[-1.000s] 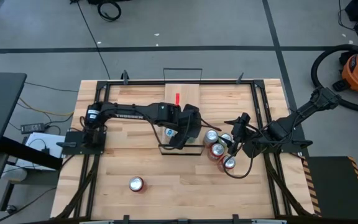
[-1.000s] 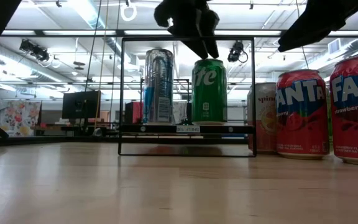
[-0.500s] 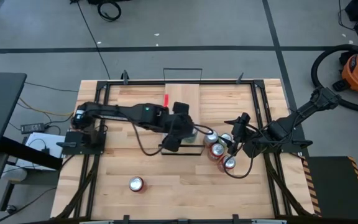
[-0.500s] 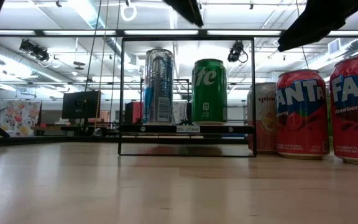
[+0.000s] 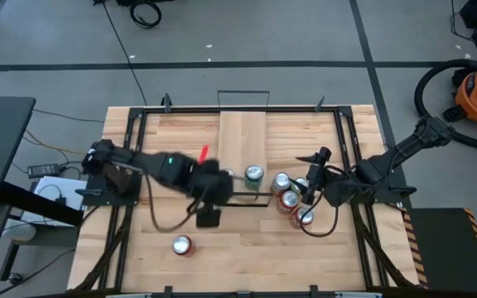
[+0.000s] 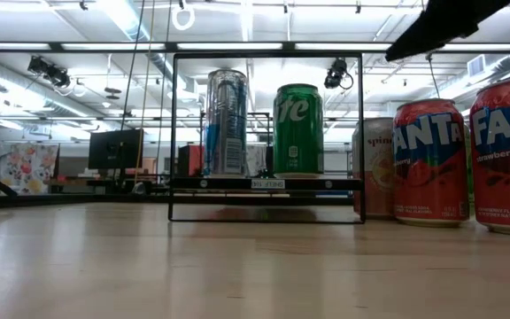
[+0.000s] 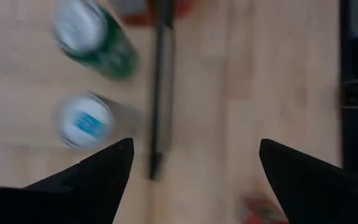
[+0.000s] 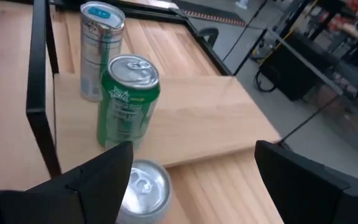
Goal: Place canned beverage on shelf
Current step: Put the red black soda can on the shelf
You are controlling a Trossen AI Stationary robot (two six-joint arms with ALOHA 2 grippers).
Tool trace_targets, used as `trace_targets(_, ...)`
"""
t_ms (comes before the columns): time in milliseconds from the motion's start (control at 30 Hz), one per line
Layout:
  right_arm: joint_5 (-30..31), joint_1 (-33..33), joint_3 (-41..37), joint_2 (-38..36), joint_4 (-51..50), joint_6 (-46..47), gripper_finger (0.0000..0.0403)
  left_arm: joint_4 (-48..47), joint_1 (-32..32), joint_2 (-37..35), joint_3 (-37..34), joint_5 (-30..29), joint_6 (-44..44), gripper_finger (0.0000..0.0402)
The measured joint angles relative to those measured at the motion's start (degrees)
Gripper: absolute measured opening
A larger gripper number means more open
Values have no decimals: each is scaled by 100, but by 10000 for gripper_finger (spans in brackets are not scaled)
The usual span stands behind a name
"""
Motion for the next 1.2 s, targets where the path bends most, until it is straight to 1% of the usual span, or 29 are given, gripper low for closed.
trace_targets(133, 0, -151, 8, -37, 314, -561, 348, -179, -611, 167, -4, 96, -961, 359)
trace_targets(300, -155, -413, 17, -95, 822, -1303, 348, -347, -1254, 393, -7, 95, -2160, 359)
trace_targets(500, -662, -842, 20, -101, 1357, -1955, 348, -627, -1586, 769, -7, 100, -3701, 359)
trace_targets(633, -1054, -1145, 20, -101, 1553, -2228, 348, -1154, -1724, 1039, -9, 266, -4109, 359)
trace_targets(767, -1441, -1419, 20, -101, 1768, -2455, 348, -1142, -1863, 1106, -11, 303, -4175, 359)
trace_targets(900, -1836, -1669, 20, -95, 1897, -2643, 348, -1141, -2119, 1097, -11, -270, -4444, 359)
trace_targets(967, -1977, -1789, 20, -90, 1956, -2722, 348, -1192, -2276, 1041, -11, -494, -4765, 359)
trace_targets(1133, -2439, -2041, 20, -90, 2160, -2822, 348, -1489, -2630, 921, -11, -577, -5829, 353)
trace_targets(1200, -2579, -2121, 20, -90, 2227, -2838, 348, -1464, -2704, 898, -6, -578, -6186, 352)
